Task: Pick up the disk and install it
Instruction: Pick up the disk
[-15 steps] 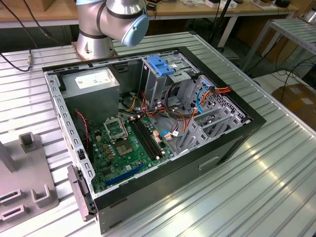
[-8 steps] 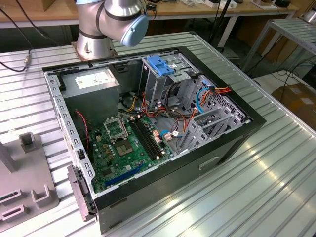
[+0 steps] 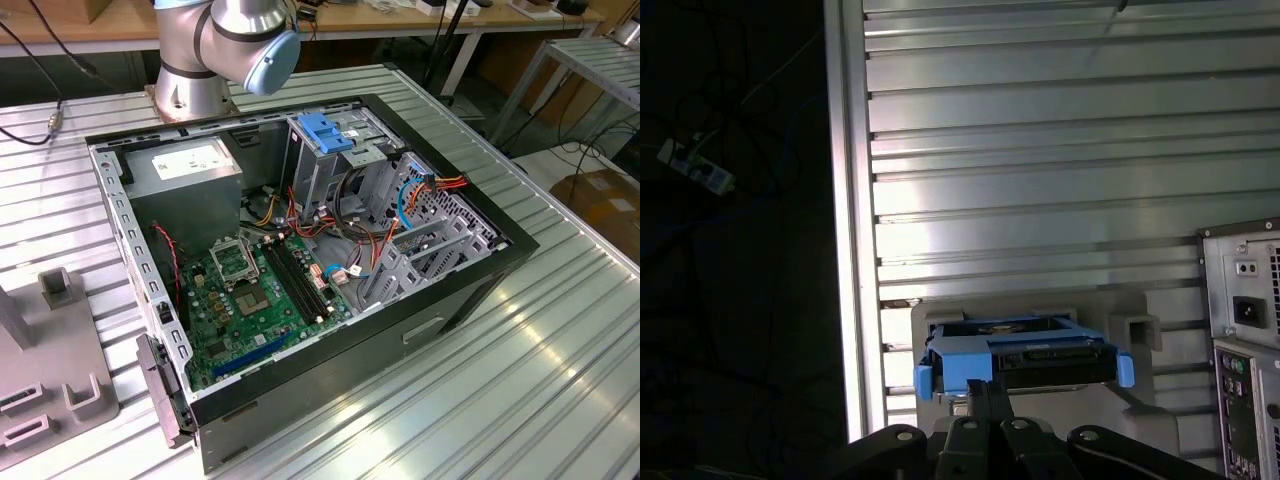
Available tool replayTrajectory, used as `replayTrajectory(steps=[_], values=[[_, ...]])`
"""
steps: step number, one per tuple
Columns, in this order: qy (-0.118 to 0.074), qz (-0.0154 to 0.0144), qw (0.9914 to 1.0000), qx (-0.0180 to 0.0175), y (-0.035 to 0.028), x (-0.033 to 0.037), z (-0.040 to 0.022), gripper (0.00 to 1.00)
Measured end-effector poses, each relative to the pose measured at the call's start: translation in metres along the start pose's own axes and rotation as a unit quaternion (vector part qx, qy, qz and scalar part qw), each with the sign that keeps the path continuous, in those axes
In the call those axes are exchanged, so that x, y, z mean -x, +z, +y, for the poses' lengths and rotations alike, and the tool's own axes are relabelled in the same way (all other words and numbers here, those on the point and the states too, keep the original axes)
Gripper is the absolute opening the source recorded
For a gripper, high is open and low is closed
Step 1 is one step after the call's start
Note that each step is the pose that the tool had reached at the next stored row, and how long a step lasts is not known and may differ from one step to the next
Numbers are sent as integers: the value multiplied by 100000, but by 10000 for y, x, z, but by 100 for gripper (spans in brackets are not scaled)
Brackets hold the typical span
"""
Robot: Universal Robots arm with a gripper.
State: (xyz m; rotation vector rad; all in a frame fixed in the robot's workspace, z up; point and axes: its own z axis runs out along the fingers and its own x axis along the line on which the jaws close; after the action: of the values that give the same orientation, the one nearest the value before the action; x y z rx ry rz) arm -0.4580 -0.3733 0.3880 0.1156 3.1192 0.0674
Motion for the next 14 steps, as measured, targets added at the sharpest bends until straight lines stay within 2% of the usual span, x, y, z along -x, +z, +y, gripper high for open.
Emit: replayTrajectory(steps=[8, 14], values=[[-25, -1, 100000, 2, 0, -1, 0, 10], [-1623, 68, 99987, 31, 0, -2, 0, 10]])
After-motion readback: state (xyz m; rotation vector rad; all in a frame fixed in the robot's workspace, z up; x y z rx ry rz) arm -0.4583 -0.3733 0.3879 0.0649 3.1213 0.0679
